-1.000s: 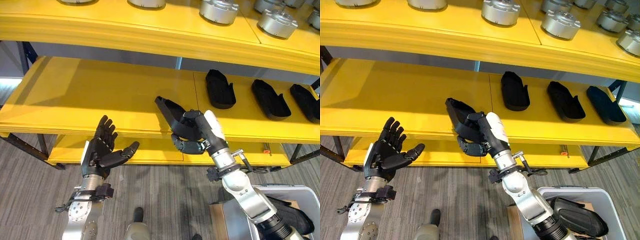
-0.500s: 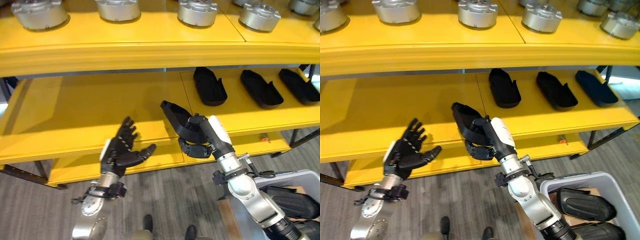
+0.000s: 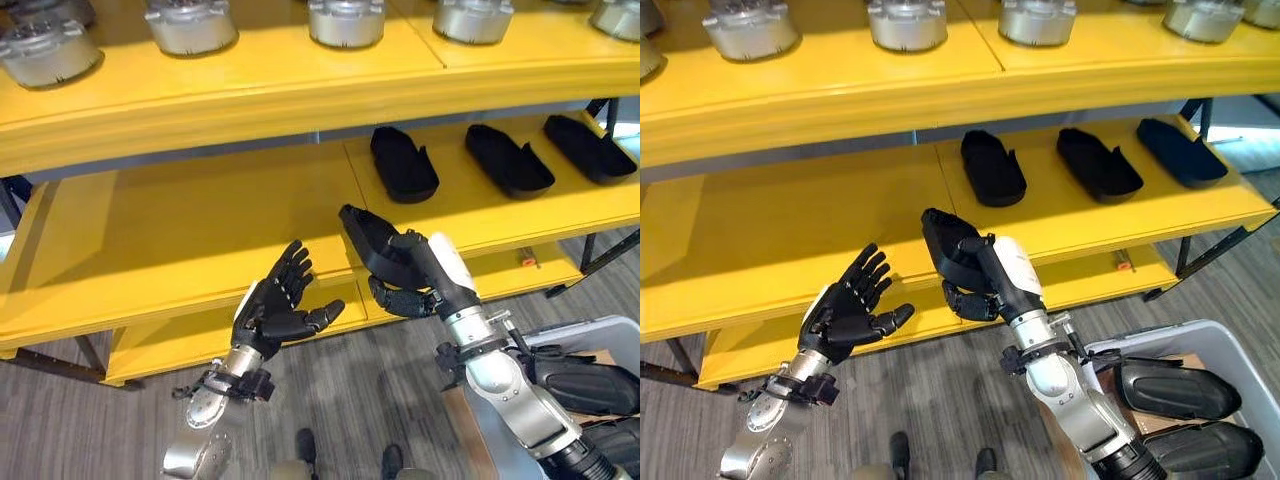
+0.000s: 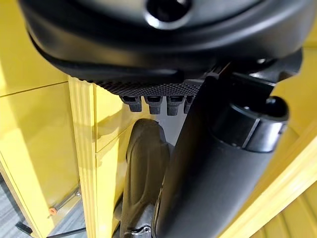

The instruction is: Move parts from the plastic box to the shelf.

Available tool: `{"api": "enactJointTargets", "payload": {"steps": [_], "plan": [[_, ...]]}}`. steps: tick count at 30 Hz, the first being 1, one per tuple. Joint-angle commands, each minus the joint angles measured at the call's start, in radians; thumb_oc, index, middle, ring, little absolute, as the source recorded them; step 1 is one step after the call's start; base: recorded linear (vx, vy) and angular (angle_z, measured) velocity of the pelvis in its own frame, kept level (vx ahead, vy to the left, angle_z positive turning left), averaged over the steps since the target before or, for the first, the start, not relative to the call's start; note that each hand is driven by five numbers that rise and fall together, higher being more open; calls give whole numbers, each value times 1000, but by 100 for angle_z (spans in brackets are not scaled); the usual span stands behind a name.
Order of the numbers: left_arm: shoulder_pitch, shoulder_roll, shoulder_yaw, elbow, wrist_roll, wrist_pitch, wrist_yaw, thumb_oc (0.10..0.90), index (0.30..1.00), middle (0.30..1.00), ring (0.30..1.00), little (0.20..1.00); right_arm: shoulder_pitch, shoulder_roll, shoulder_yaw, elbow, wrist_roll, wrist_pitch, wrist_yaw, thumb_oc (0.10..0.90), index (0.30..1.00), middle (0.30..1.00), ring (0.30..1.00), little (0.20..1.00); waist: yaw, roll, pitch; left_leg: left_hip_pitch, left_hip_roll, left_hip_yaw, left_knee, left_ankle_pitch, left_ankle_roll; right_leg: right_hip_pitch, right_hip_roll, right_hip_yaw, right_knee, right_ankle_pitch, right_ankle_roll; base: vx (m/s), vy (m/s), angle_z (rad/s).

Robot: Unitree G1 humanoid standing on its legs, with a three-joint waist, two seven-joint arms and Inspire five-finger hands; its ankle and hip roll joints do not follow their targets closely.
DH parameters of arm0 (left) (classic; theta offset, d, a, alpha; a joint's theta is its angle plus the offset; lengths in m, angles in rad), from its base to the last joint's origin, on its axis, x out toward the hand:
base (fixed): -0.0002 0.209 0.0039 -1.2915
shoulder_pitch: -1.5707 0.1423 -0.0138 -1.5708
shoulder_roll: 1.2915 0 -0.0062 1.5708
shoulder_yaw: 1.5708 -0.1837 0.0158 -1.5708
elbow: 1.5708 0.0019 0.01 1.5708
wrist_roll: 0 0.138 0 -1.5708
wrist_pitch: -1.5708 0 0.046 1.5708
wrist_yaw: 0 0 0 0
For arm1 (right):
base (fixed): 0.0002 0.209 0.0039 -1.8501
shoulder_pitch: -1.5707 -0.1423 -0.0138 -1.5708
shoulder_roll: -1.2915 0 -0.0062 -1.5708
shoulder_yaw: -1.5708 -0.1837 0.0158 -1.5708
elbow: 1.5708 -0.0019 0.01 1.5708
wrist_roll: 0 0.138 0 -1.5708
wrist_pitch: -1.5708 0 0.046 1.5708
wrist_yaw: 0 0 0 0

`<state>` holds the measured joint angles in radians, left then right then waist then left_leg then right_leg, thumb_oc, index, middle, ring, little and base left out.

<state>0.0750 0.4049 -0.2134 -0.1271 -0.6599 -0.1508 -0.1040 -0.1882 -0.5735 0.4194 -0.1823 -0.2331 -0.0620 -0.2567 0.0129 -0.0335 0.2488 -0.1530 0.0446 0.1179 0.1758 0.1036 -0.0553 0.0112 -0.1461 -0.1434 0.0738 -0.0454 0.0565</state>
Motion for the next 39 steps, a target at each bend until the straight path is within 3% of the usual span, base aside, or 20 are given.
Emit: {"api": "enactJointTargets", "payload": {"steps": [1, 4, 6, 8, 9, 11, 13, 14, 17, 20, 22, 25, 30, 35, 39], "plan": [[8, -13, 31, -113, 9, -118, 16, 900, 1000, 1000, 1000, 1000, -93, -12, -62, -178, -7, -98, -44, 400, 300, 300, 300, 300, -16, -5, -64, 194, 94, 94, -101, -69, 6, 45, 74, -20, -26, 40, -25, 89, 405, 35], [7, -7, 47, -97, 72, -200, 22, 900, 1000, 1000, 1000, 1000, -136, -61, -82, -169, 39, -85, -24, 400, 300, 300, 300, 300, -19, 20, -63, 162, 268, 93, -240, 156, -83, 82, 23, -48, -40, 17, -23, 151, 656, 49], [0, -11, 74, -67, 67, -229, 99, 900, 1000, 1000, 1000, 1000, -124, -81, -93, -169, 48, -96, -6, 400, 300, 300, 300, 300, -25, 37, -73, 168, 260, 98, -254, 108, -83, 92, -31, -67, -35, 17, 6, 231, 833, 34], [3, 1, 111, -52, 80, -215, 87, 900, 1000, 1000, 1000, 1000, -104, -65, -96, -155, 47, -98, -20, 400, 300, 300, 300, 300, -17, 57, -88, 223, 203, 95, -262, 31, -68, 96, -65, -84, -35, 39, 40, 282, 753, -1], [15, 15, 139, -57, 82, -198, 40, 900, 1000, 1000, 1000, 1000, -80, -43, -108, -158, 19, -102, -30, 400, 300, 300, 300, 300, 0, 54, -97, 255, 154, 97, -259, -14, -49, 103, -87, -99, -56, 72, 74, 292, 599, 22], [21, 20, 163, -73, 50, -188, 6, 900, 1000, 1000, 1000, 1000, -58, -11, -117, -171, 8, -82, -47, 400, 300, 300, 300, 300, 23, 35, -103, 266, 105, 92, -260, -51, -18, 114, -126, -113, -105, 131, 106, 229, 411, 63], [18, 13, 188, -73, 42, -173, -16, 900, 1000, 1000, 1000, 1000, -28, 27, -127, -187, -9, -79, -27, 400, 300, 300, 300, 300, 42, 16, -109, 260, 64, 86, -261, -76, 9, 105, -139, -118, -99, 150, 109, 169, 268, 54], [21, 12, 189, -81, 48, -171, -36, 900, 1000, 1000, 1000, 1000, -17, 43, -121, -195, -24, -78, -28, 400, 300, 300, 300, 300, 53, 7, -105, 253, 55, 97, -257, -82, 26, 92, -132, -125, -44, 128, 99, 117, 141, 28], [16, 18, 182, -90, 50, -164, -51, 900, 1000, 1000, 1000, 1000, -2, 49, -124, -206, -24, -88, -51, 400, 300, 300, 300, 300, 38, -7, -91, 247, 51, 91, -263, -88, 35, 45, -99, -78, -56, 139, 102, 39, -53, -11], [12, 35, 170, -93, 37, -175, -57, 900, 1000, 1000, 1000, 1000, -12, 55, -125, -213, -51, -90, -81, 400, 300, 300, 300, 300, 13, -16, -62, 277, 59, 72, -263, -123, 33, -77, -94, -11, -109, 253, 131, 55, -186, -6], [6, 39, 161, -106, 31, -168, -67, 900, 1000, 1000, 1000, 1000, -17, 49, -134, -221, -68, -75, -96, 400, 300, 300, 300, 300, -2, -22, -59, 279, 68, 55, -263, -133, 34, -74, -65, 46, -116, 226, 140, 23, -223, -5], [9, 36, 147, -116, 15, -166, -57, 900, 1000, 1000, 1000, 1000, -22, 28, -158, -204, -69, -95, -97, 400, 300, 300, 300, 300, 1, -28, -65, 281, 82, 64, -263, -126, 21, -48, -54, 15, -136, 217, 131, 46, -147, 47], [12, 16, 93, -125, -9, -124, -46, 900, 1000, 1000, 1000, 1000, -60, -45, -201, -186, -59, 5, -110, 400, 300, 300, 300, 300, -2, -34, -87, 280, 111, 78, -263, -106, -16, 26, -27, -4, -161, 158, 93, 75, -94, 4], [22, 18, 78, -121, -33, -104, -75, 900, 1000, 1000, 1000, 1000, -51, -70, -218, -147, -54, 61, -140, 400, 300, 300, 300, 300, -10, -27, -89, 285, 124, 92, -263, -99, -26, 45, -20, -7, -161, 143, 83, 20, -15, -7], [31, 21, 64, -118, -52, -93, -85, 900, 1000, 1000, 1000, 1000, -26, -74, -225, -125, -57, 67, -154, 400, 300, 300, 300, 300, -20, -23, -90, 298, 120, 102, -263, -105, -24, 48, -22, 1, -161, 144, 85, 21, 13, -9]]}}
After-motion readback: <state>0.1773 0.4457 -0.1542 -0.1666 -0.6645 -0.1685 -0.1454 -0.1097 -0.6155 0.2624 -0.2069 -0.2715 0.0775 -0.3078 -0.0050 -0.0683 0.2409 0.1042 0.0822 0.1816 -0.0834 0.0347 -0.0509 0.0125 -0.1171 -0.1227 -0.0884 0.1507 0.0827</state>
